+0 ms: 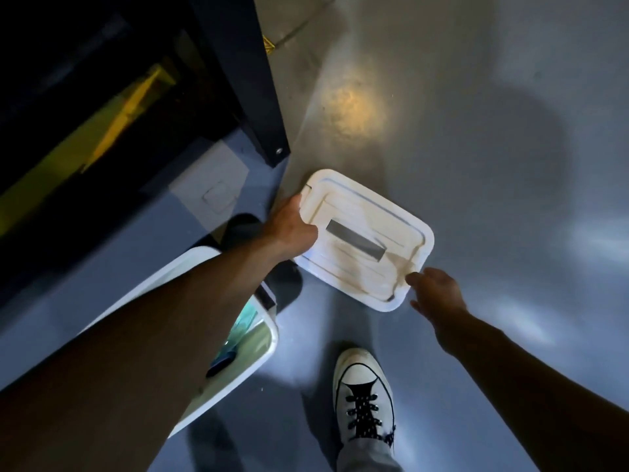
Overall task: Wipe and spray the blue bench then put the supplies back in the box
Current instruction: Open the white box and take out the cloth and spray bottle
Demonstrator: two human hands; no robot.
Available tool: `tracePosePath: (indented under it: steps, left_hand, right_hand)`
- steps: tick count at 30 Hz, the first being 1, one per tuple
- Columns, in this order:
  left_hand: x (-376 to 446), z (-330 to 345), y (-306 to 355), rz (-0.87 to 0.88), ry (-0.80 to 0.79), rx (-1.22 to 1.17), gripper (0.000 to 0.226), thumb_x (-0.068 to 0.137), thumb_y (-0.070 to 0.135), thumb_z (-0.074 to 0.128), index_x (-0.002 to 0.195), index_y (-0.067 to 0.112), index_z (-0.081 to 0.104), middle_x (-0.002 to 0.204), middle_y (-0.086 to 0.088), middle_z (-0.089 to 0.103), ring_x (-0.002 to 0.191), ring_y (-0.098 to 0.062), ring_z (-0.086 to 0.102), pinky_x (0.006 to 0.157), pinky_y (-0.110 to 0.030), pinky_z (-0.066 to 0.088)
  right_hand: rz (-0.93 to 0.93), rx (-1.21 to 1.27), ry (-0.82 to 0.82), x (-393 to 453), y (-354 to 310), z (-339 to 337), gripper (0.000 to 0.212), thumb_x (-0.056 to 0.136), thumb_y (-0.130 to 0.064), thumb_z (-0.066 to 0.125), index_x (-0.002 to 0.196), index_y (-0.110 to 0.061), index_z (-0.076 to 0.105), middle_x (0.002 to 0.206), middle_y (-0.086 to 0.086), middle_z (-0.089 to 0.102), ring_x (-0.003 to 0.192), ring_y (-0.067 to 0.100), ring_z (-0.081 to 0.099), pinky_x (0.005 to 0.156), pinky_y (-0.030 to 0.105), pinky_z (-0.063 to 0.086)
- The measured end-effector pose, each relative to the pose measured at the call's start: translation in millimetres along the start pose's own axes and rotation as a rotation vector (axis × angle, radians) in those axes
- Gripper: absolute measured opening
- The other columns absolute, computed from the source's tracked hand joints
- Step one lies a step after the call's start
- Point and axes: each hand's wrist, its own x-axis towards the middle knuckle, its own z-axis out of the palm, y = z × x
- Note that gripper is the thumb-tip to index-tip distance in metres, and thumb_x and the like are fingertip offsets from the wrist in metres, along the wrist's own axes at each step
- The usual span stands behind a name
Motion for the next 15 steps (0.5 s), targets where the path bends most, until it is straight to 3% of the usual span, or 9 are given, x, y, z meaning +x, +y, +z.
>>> tracePosePath:
  steps: [2, 5, 9, 12, 15]
  left_hand:
    - [-16.5, -11.7, -4.6, 0.057, 0.087, -0.041, 0.061, 0.095, 0.019, 0.061, 0.152, 0.020, 0.039, 0.154, -0.005, 0.047, 0.139, -0.028, 0.048, 0.111, -0.037, 0.042]
    - [-53.4, -38.2, -20.3, 0.179, 0.257, -0.112, 0.036, 0.094, 0.016, 0.064, 0.129, 0.016, 0.063, 0.125, -0.005, 0.070, 0.115, -0.022, 0.066, 0.099, -0.028, 0.050]
    - [-109.5, -72.2, -67.9, 0.255, 0.457, -0.194, 0.019, 0.089, 0.018, 0.066, 0.107, 0.016, 0.073, 0.094, -0.004, 0.078, 0.087, -0.022, 0.074, 0.085, -0.041, 0.059]
    - [-147.0, -88.9, -113.9, 0.149, 0.473, -0.304, 0.016, 0.085, 0.029, 0.062, 0.099, 0.026, 0.069, 0.086, -0.001, 0.077, 0.080, -0.019, 0.076, 0.080, -0.042, 0.061]
    - [-178.9, -88.4, -161.1, 0.052, 0.513, -0.389, 0.010, 0.089, 0.016, 0.066, 0.094, 0.022, 0.071, 0.087, -0.003, 0.076, 0.078, -0.017, 0.073, 0.079, -0.034, 0.060]
  right_hand:
    - [-0.095, -0.079, -0.018, -23.2, -9.6, 3.1, 0.040, 0.086, -0.021, 0.064, 0.126, -0.014, 0.063, 0.112, 0.009, 0.069, 0.096, 0.028, 0.066, 0.083, 0.036, 0.058]
    - [-0.291, -0.181, -0.040, -62.9, -24.5, 17.7, 0.027, 0.092, -0.017, 0.061, 0.118, -0.018, 0.068, 0.102, 0.002, 0.072, 0.076, 0.017, 0.064, 0.059, 0.021, 0.044]
    - [-0.600, -0.349, -0.163, -127.0, -41.0, 56.8, 0.019, 0.094, -0.019, 0.060, 0.109, -0.024, 0.071, 0.100, -0.007, 0.072, 0.075, 0.010, 0.067, 0.068, 0.024, 0.049]
    - [-0.877, -0.496, -0.167, -168.7, -49.7, 94.1, 0.020, 0.093, -0.016, 0.060, 0.108, -0.023, 0.071, 0.105, -0.006, 0.071, 0.082, 0.016, 0.069, 0.076, 0.030, 0.055]
    - [-1.170, -0.647, -0.227, -188.1, -48.7, 137.3, 0.024, 0.087, -0.015, 0.060, 0.108, -0.019, 0.071, 0.104, 0.003, 0.070, 0.085, 0.026, 0.070, 0.074, 0.034, 0.057]
